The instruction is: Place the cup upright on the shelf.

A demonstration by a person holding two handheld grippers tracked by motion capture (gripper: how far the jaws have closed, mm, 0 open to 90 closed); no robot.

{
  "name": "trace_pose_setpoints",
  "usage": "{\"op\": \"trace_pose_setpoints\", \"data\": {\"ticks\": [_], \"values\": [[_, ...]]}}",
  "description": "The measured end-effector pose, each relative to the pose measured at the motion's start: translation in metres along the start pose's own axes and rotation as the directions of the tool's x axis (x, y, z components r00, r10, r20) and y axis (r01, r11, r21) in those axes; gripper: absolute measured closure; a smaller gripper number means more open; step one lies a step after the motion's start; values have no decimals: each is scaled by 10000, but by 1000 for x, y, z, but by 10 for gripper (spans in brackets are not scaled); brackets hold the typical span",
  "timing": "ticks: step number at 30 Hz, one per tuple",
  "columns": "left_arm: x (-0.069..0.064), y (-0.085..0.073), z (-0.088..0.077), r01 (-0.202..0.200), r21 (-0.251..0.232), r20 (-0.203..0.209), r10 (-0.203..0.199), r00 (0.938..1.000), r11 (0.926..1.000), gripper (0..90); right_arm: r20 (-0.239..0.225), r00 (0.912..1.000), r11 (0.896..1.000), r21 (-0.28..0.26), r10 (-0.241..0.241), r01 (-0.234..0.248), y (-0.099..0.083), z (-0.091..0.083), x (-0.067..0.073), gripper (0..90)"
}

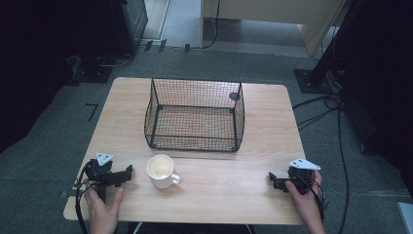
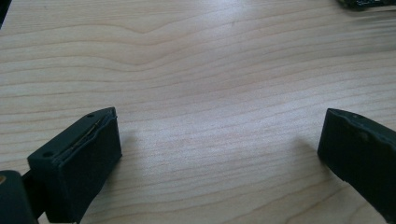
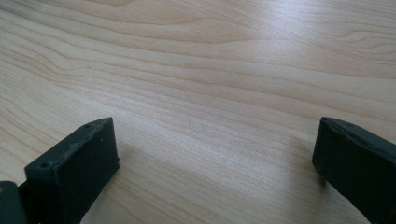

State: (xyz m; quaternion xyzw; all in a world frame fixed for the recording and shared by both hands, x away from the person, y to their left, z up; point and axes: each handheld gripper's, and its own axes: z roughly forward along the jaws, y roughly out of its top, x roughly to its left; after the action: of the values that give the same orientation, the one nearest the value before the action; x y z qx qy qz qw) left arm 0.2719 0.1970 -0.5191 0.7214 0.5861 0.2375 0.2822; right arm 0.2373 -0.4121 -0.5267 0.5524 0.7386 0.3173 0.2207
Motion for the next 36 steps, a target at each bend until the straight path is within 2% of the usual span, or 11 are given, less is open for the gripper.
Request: {"op": "trace_pose_setpoints", "data": {"ticks": [8,11,13,14,15,16,19,24,26,30,36], "values": [[0,0,0,-4,6,0,4,10000,10000,0,354,9986,9992,2,392,-392,1,1,3,0],[0,0,0,-2,7,0,2,10000,10000,0,325,9982,9987,-100,498,-495,0,-1,3,0],[0,0,0,-3,3,-2,3,10000,10000,0,124,9980,9973,-403,612,-607,0,-5,6,0],[0,0,0,-2,2,-2,2,10000,10000,0,-26,9980,9954,-721,624,-625,3,-10,9,0],[0,0,0,-3,2,-2,3,10000,10000,0,-26,9980,9954,-721,624,-625,3,-10,9,0],[0,0,0,1,2,-3,-1,10000,10000,0,-323,9970,9922,-1017,698,-728,9,-15,15,0],[0,0,0,0,3,-2,0,10000,10000,0,-526,9962,9901,-1192,689,-748,13,-19,20,0],[0,0,0,0,0,-2,0,10000,10000,0,-947,9947,9853,-1616,402,-552,30,-29,38,0],[0,0,0,2,-2,2,-2,10000,10000,0,-985,9945,9849,-1656,352,-513,32,-30,40,0],[0,0,0,-3,1,-1,3,10000,10000,0,-1123,9936,9844,-1740,70,-266,42,-32,55,0],[0,0,0,-2,2,-3,2,10000,10000,0,-1263,9917,9843,-1767,-235,8,51,-31,69,0]]}}
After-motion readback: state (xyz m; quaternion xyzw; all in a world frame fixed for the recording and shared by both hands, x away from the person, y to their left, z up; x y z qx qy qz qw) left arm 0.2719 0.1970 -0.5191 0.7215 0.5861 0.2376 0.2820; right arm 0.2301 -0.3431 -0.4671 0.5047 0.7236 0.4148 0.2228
